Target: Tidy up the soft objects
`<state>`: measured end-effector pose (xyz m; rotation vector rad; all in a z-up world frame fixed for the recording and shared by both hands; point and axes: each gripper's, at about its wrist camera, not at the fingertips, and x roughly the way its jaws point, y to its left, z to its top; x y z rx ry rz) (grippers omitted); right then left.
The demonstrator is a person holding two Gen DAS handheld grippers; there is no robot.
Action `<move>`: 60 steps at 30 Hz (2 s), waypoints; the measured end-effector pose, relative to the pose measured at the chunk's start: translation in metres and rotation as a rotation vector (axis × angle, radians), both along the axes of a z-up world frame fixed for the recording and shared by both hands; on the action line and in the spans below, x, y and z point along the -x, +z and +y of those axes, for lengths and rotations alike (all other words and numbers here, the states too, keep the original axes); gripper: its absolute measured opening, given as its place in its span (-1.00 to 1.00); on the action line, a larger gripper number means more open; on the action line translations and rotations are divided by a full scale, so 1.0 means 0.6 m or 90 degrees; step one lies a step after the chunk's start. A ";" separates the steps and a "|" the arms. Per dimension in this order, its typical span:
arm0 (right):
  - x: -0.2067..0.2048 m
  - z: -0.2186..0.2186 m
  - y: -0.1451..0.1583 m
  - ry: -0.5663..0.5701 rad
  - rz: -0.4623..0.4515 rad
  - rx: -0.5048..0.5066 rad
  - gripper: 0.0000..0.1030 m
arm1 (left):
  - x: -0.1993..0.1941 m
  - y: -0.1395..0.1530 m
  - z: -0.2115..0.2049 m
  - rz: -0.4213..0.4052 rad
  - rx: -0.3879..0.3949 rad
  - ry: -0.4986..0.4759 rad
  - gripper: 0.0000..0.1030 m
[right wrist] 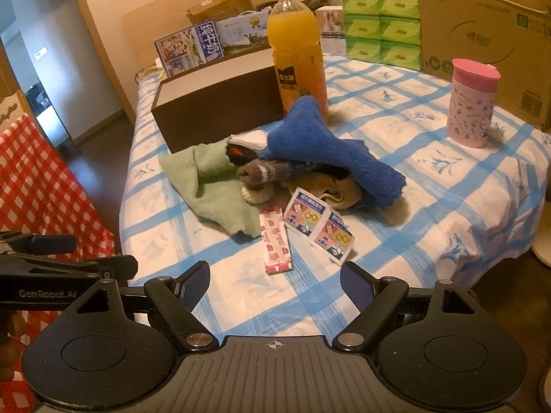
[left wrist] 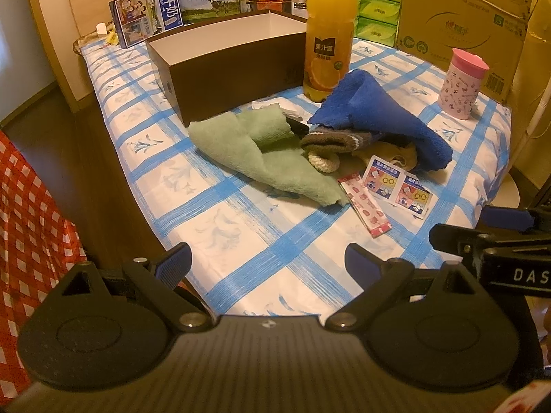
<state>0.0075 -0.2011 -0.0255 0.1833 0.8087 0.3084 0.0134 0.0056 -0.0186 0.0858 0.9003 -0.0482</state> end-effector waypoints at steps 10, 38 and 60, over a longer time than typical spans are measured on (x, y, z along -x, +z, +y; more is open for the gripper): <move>-0.024 0.002 -0.019 0.018 -0.014 -0.012 0.60 | -0.027 -0.018 0.009 0.012 0.002 0.005 0.84; -0.126 -0.099 -0.110 -0.028 0.010 -0.013 0.02 | -0.161 -0.140 -0.113 0.089 0.121 -0.062 0.28; -0.158 -0.085 -0.140 0.030 0.015 -0.039 -0.01 | -0.173 -0.155 -0.122 0.055 0.040 -0.102 -0.69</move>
